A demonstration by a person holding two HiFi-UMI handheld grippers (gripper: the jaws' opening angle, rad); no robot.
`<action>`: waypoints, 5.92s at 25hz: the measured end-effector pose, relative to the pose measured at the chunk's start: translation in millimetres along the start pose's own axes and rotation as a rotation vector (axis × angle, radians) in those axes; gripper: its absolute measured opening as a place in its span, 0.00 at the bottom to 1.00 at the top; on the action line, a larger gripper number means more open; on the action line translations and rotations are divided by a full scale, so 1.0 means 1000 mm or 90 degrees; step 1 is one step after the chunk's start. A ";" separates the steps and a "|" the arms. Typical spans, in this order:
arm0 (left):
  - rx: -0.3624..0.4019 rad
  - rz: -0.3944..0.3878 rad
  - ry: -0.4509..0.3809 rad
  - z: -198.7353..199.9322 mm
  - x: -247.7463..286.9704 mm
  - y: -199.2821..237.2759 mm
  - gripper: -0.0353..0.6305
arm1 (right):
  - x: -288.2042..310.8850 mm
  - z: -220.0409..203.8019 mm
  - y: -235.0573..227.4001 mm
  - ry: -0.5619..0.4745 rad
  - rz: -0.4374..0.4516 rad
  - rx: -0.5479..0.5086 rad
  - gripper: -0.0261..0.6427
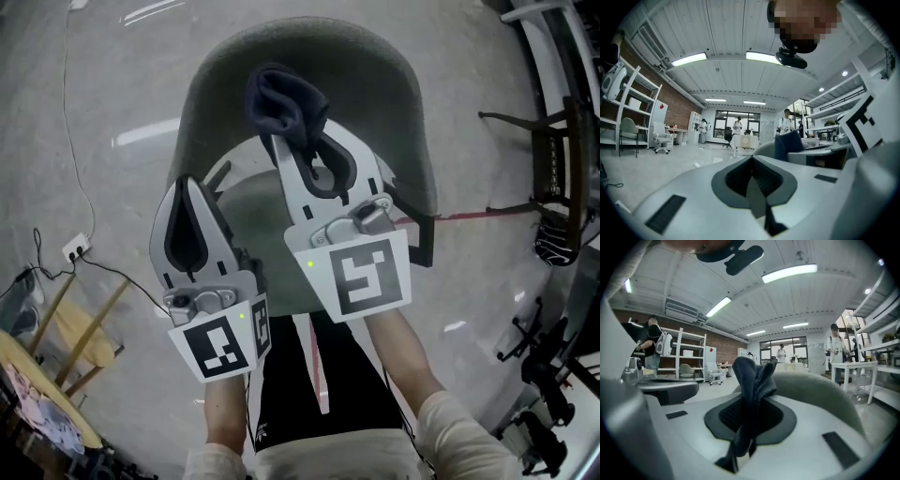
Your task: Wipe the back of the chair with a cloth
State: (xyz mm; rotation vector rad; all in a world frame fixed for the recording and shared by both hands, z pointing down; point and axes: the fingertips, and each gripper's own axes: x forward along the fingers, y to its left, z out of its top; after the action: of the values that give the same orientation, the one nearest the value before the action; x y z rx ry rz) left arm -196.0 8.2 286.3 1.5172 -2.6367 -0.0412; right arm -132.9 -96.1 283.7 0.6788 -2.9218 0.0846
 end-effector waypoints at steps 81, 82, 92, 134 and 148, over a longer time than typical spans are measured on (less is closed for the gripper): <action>0.000 -0.109 0.071 -0.052 0.018 -0.078 0.08 | -0.087 -0.079 -0.172 0.057 -0.344 0.051 0.12; -0.001 -0.106 0.070 -0.051 0.018 -0.076 0.08 | -0.087 -0.080 -0.172 0.059 -0.345 0.053 0.12; 0.018 -0.051 0.068 -0.061 -0.002 -0.047 0.08 | -0.069 -0.073 -0.120 0.033 -0.197 0.022 0.12; -0.041 0.102 0.070 -0.081 -0.071 0.048 0.08 | 0.069 -0.145 0.113 0.108 0.259 -0.010 0.12; -0.019 0.014 0.091 -0.086 -0.033 0.004 0.08 | 0.063 -0.153 -0.014 0.115 -0.045 0.075 0.12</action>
State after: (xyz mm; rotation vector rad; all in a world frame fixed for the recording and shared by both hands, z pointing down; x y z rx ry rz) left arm -174.1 41.0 369.3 1.4259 -2.5292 0.0294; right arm -163.8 -122.4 444.1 0.7481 -2.7343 0.2973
